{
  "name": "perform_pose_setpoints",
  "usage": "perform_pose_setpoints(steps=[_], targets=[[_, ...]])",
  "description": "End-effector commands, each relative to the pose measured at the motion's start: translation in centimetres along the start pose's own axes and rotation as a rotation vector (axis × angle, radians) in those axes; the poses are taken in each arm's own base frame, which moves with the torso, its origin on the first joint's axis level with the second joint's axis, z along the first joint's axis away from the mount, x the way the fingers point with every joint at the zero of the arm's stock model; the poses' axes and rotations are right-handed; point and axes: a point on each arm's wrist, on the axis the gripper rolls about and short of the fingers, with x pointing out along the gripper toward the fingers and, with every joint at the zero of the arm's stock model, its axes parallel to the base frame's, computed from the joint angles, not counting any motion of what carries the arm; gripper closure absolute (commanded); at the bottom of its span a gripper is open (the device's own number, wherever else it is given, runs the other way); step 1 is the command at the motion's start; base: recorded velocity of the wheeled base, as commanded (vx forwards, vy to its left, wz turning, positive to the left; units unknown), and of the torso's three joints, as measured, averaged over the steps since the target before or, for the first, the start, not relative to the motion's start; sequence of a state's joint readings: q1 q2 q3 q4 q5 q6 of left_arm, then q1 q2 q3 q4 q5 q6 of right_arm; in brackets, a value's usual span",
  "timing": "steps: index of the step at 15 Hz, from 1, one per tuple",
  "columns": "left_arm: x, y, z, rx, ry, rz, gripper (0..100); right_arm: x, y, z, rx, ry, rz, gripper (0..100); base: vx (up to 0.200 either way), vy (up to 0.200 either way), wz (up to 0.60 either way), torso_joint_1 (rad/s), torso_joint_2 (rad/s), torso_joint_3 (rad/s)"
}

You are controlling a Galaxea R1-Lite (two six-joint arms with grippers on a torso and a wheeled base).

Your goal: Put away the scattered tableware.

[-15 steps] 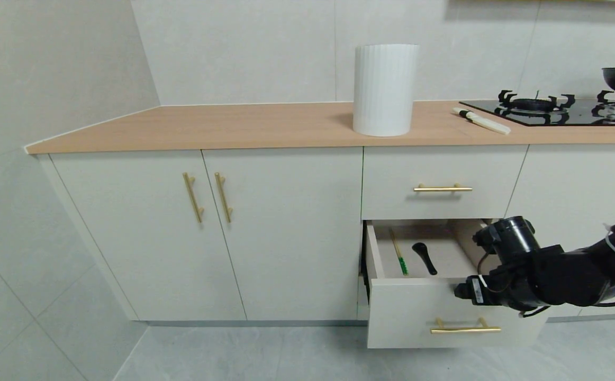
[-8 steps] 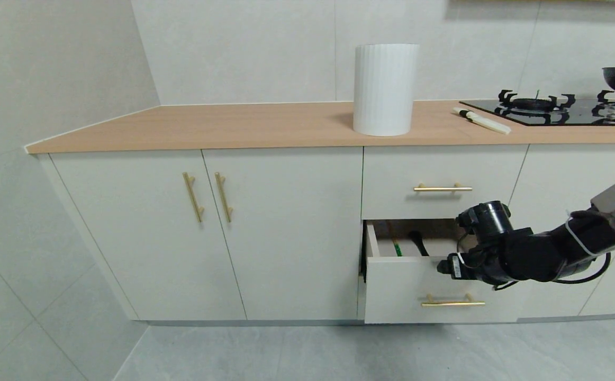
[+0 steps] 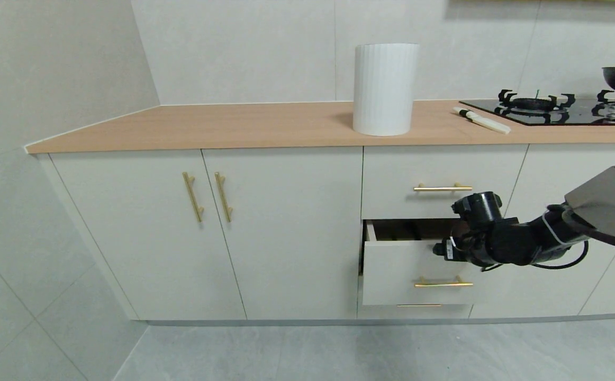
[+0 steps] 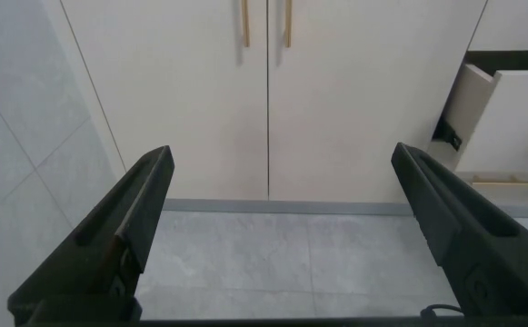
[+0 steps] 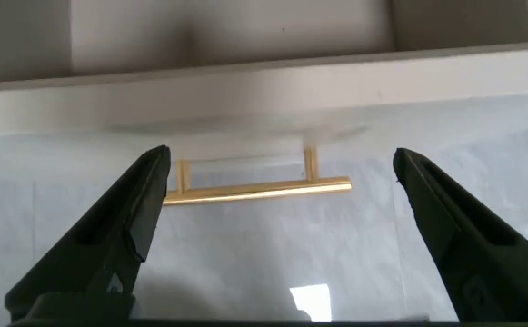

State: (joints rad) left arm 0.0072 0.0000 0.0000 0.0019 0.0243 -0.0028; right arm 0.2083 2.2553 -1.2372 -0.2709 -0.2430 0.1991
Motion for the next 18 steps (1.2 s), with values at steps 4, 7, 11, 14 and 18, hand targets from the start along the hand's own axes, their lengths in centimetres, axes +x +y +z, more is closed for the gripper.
perform_pose_setpoints(steps=[4, 7, 11, 14, 18], targets=[[0.0, 0.0, 0.0, 0.0, 0.001, 0.001, 0, 3.6, 0.7, -0.9, 0.03, -0.116, 0.02, 0, 0.0, 0.0, 0.0, 0.0, 0.0, 0.0], [0.0, 0.0, 0.0, 0.0, 0.0, 0.001, 0, 5.2, 0.6, -1.5, 0.048, -0.158, 0.008, 0, 0.0, 0.0, 0.0, 0.0, 0.0, 0.0], [0.0, 0.0, 0.0, 0.0, 0.001, 0.001, 0, 7.4, 0.6, -2.0, 0.074, -0.232, -0.006, 0, 0.0, 0.0, 0.0, 0.0, 0.0, 0.0], [0.0, 0.0, 0.0, 0.0, 0.001, 0.001, 0, 8.1, 0.4, -1.9, 0.085, -0.243, -0.013, 0, 0.0, 0.0, 0.0, 0.0, 0.0, 0.0], [0.0, 0.0, 0.0, 0.0, 0.001, 0.001, 0, 9.0, 0.0, -1.1, 0.125, -0.276, -0.02, 0, 0.0, 0.0, 0.0, 0.0, 0.0, 0.0]])
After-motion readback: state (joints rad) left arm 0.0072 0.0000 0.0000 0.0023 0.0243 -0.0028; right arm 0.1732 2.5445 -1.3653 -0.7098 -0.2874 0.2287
